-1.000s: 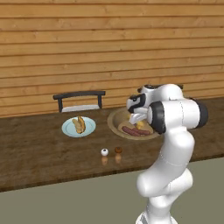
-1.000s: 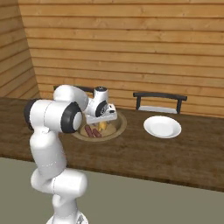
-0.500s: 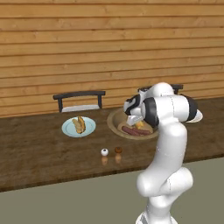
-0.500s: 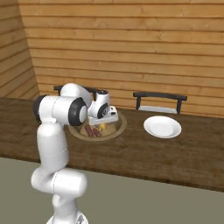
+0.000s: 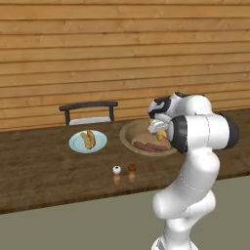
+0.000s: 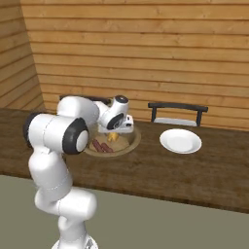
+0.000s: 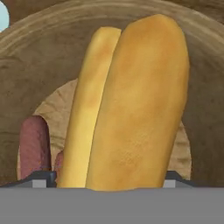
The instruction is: Place one bun and one sausage from the bowl on each plate.
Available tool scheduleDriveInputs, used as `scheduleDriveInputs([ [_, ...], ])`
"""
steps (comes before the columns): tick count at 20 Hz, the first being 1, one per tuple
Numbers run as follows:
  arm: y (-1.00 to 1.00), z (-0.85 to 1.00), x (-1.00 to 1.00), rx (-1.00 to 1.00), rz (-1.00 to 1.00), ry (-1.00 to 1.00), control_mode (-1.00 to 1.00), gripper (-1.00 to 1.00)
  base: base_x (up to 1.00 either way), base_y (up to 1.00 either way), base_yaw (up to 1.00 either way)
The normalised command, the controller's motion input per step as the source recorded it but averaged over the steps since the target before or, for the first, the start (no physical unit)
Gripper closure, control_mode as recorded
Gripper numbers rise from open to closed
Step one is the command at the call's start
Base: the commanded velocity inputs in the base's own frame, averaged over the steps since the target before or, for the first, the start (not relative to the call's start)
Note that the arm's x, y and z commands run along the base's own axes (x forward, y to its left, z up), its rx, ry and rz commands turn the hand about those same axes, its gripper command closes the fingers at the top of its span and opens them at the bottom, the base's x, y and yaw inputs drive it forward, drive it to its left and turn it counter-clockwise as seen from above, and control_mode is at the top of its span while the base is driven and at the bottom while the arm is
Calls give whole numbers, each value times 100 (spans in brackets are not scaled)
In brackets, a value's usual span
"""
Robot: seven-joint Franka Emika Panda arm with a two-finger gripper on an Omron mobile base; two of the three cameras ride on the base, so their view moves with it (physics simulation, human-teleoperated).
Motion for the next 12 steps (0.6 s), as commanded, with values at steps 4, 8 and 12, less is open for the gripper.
scheduleDriveInputs([
  [4,-39,100,-58,21,-22,-5,-100,100,0,0,0],
  [8,-54,100,-43,1,-27,0,-100,100,0,0,0],
  [12,-61,95,-22,-10,-33,2,-100,100,0,0,0],
])
